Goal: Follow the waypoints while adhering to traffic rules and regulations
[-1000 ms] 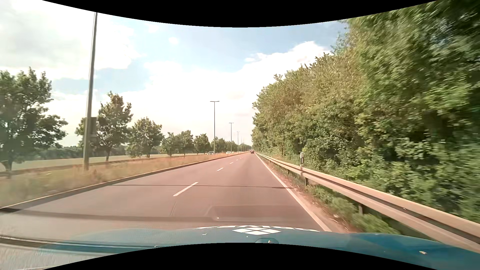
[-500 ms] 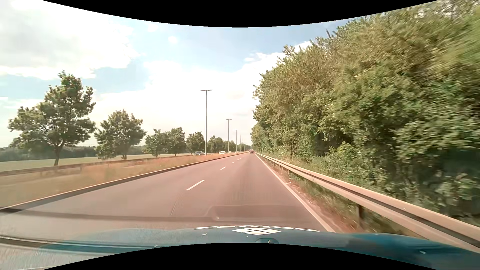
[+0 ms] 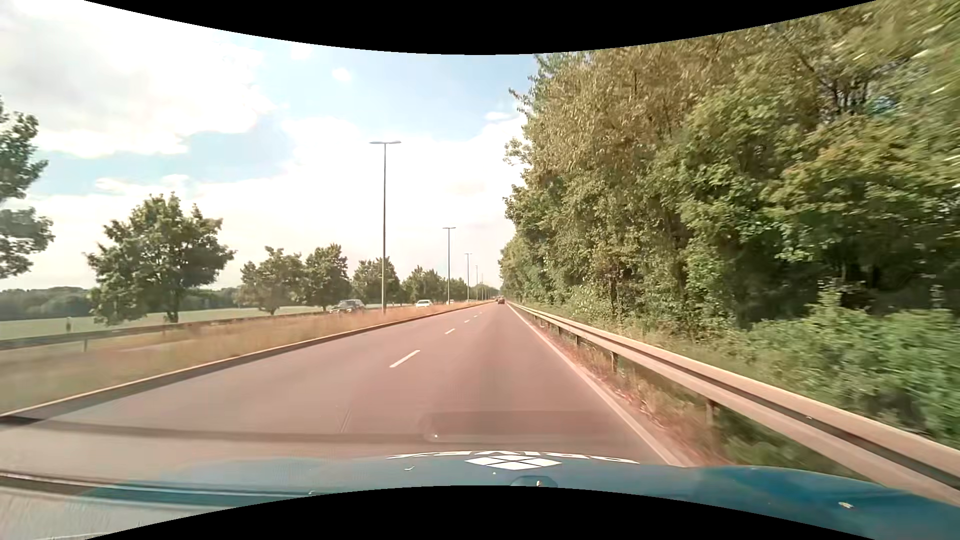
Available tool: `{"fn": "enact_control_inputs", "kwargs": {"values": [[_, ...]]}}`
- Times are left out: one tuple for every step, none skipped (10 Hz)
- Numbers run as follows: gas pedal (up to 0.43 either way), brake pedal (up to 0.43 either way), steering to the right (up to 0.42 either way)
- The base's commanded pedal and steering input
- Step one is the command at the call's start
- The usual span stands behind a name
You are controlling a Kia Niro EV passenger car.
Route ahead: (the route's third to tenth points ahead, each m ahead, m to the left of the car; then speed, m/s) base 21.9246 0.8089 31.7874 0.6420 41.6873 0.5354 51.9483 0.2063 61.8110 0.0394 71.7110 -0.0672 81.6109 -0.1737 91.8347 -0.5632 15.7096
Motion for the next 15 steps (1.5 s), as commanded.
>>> {"fn": "enact_control_inputs", "kwargs": {"values": [[0.177,0.0,0.001],[0.177,0.0,0.001],[0.177,0.0,0.001],[0.177,0.0,0.001],[0.177,0.0,0.001],[0.177,0.0,0.001],[0.177,0.0,0.001],[0.177,0.0,0.001],[0.177,0.0,0.001],[0.177,0.0,0.0],[0.177,0.0,0.0],[0.177,0.0,0.0],[0.177,0.0,0.0],[0.177,0.0,-0.001],[0.177,0.0,-0.001]]}}
